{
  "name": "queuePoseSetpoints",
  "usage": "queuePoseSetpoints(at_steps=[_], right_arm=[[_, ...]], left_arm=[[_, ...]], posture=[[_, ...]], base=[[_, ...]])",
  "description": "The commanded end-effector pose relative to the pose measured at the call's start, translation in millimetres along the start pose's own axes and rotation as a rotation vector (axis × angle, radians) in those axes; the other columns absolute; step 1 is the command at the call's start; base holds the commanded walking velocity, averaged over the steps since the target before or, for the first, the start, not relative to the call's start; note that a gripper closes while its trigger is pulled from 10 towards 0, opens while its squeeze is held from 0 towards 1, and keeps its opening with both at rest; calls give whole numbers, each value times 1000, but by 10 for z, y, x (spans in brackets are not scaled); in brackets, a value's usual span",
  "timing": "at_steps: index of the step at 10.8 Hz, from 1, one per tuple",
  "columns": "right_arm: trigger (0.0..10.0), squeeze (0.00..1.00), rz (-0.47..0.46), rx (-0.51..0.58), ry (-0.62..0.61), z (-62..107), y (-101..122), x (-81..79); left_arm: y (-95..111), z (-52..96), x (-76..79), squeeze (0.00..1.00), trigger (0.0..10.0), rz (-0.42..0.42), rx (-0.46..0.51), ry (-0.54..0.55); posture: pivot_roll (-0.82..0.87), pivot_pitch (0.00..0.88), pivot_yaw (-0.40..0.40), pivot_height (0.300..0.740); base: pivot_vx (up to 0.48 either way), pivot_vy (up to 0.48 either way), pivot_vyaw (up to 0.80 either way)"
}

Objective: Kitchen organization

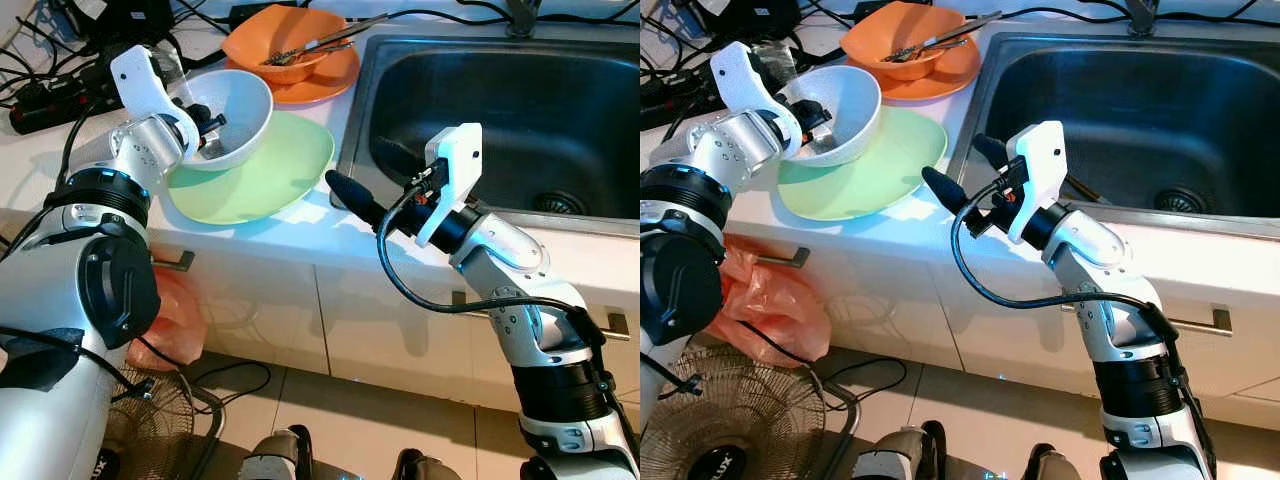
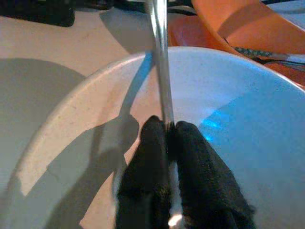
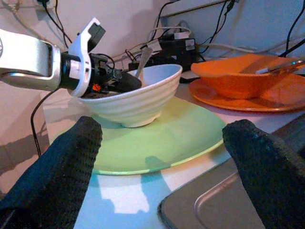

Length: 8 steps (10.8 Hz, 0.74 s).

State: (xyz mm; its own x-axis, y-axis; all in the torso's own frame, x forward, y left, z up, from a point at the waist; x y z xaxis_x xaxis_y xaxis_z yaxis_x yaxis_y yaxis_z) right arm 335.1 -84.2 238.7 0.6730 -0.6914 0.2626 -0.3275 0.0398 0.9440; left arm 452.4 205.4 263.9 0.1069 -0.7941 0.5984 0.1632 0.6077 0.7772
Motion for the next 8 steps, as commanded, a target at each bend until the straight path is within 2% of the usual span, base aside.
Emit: queuePoseSetpoints(at_steps=[1, 5, 6, 8], right_arm=[[10000, 0, 8, 18, -10, -17, 37, 11], [10000, 0, 9, 19, -18, -20, 26, 25], [10000, 0, 10, 18, -21, -20, 23, 30], [10000, 0, 11, 20, -32, -25, 22, 52]], left_arm=[[13, 12, -142, 0, 0, -23, 4, 43], [130, 24, -90, 0, 0, -62, 61, 20], [185, 28, -1, 0, 0, -115, 84, -16], [296, 55, 326, 0, 0, -242, 142, -173]], posture=[[137, 153, 151, 740], [138, 145, 152, 740], [138, 143, 151, 740], [134, 138, 147, 740]], base=[[0, 0, 0], [0, 0, 0], [0, 0, 0], [0, 0, 0]])
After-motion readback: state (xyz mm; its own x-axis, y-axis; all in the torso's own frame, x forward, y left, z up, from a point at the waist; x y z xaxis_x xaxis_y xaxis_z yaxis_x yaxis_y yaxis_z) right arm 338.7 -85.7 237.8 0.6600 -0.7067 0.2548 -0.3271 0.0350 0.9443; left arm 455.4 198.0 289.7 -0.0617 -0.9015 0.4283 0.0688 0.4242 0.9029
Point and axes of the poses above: a point about 5 cm out from each wrist's last joint towards the gripper, its own z axis pointing back from the gripper into the wrist, its own y axis along the axis of the wrist's last joint, x = y × z, the point moved 3 cm from there along -z, pointing out of the wrist towards the gripper, and after that the axes turned 12 degrees about z, right-handed, at the moved point
